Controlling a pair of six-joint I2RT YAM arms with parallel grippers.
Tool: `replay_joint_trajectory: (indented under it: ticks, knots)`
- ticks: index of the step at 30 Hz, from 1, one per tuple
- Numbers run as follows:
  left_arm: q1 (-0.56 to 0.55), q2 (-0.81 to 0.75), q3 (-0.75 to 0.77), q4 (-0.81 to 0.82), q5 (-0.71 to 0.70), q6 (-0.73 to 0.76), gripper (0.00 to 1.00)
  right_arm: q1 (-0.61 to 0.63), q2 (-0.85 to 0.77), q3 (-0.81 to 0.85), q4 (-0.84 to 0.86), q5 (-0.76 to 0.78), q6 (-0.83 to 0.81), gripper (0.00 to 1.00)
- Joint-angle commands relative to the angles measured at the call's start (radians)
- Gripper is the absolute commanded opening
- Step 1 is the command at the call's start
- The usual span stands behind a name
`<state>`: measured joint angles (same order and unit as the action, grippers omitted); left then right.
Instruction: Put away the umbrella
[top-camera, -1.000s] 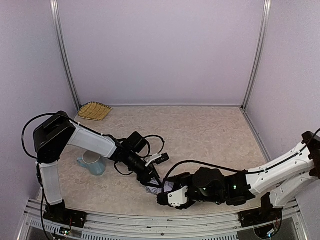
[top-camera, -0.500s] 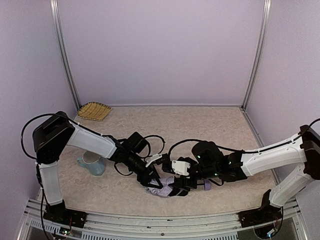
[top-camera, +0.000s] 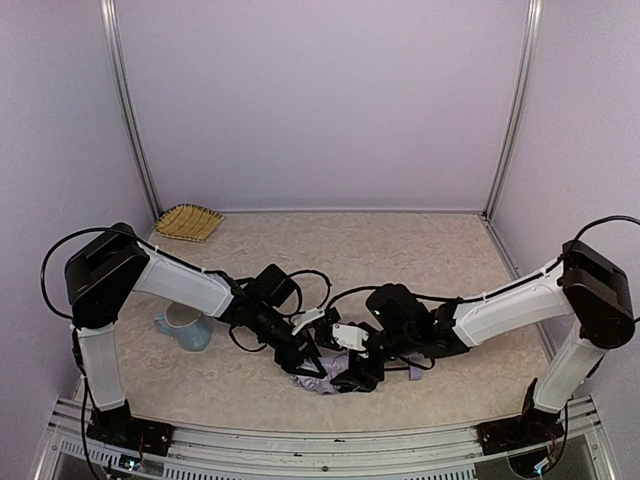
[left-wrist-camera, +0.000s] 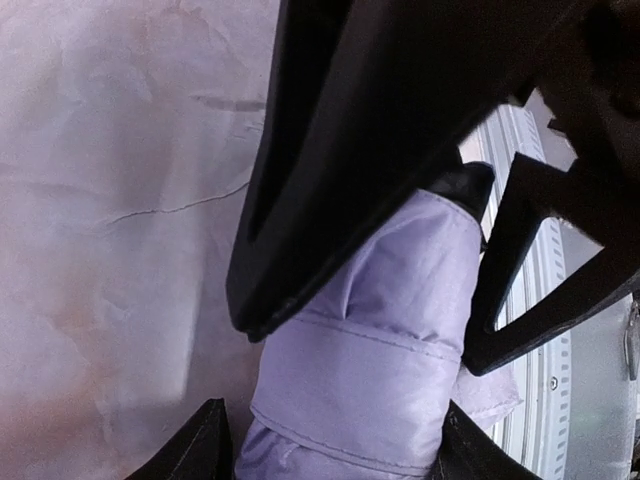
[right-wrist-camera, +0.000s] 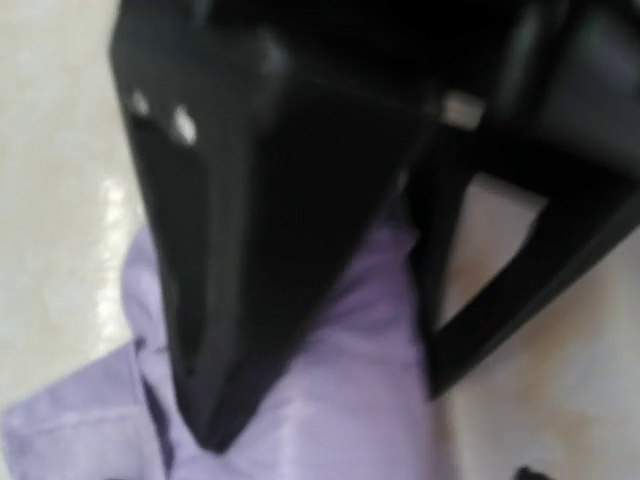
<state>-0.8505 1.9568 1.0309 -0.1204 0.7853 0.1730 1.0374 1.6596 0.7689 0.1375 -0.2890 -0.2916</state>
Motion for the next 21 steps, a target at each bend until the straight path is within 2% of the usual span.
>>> replay_joint_trajectory:
  ticks: [1, 3, 9, 12, 14, 15, 21]
  knots:
    - [0.003, 0.051, -0.044, -0.080, -0.170, 0.025, 0.63, -0.004, 0.084, 0.015, -0.056, -0.005, 0.009, 0.88]
    - [0.004, 0.050, -0.044, -0.081, -0.170, 0.026, 0.63, -0.004, 0.103, 0.019, -0.048, 0.034, 0.013, 0.89]
    - [-0.011, 0.046, -0.048, -0.083, -0.172, 0.033, 0.65, -0.003, 0.093, 0.003, -0.032, 0.124, 0.019, 0.82]
    - [-0.027, 0.034, -0.057, -0.079, -0.183, 0.038, 0.66, -0.005, 0.059, -0.021, -0.035, 0.123, 0.013, 0.69]
    - [-0.034, 0.028, -0.061, -0.073, -0.192, 0.041, 0.66, -0.008, 0.038, -0.035, -0.033, 0.125, 0.016, 0.55]
    - [-0.037, 0.027, -0.062, -0.071, -0.194, 0.045, 0.66, -0.011, 0.030, -0.040, -0.034, 0.123, 0.019, 0.51]
    - [-0.088, 0.008, -0.082, -0.066, -0.204, 0.114, 0.70, -0.070, 0.000, -0.061, -0.002, 0.041, 0.068, 0.44]
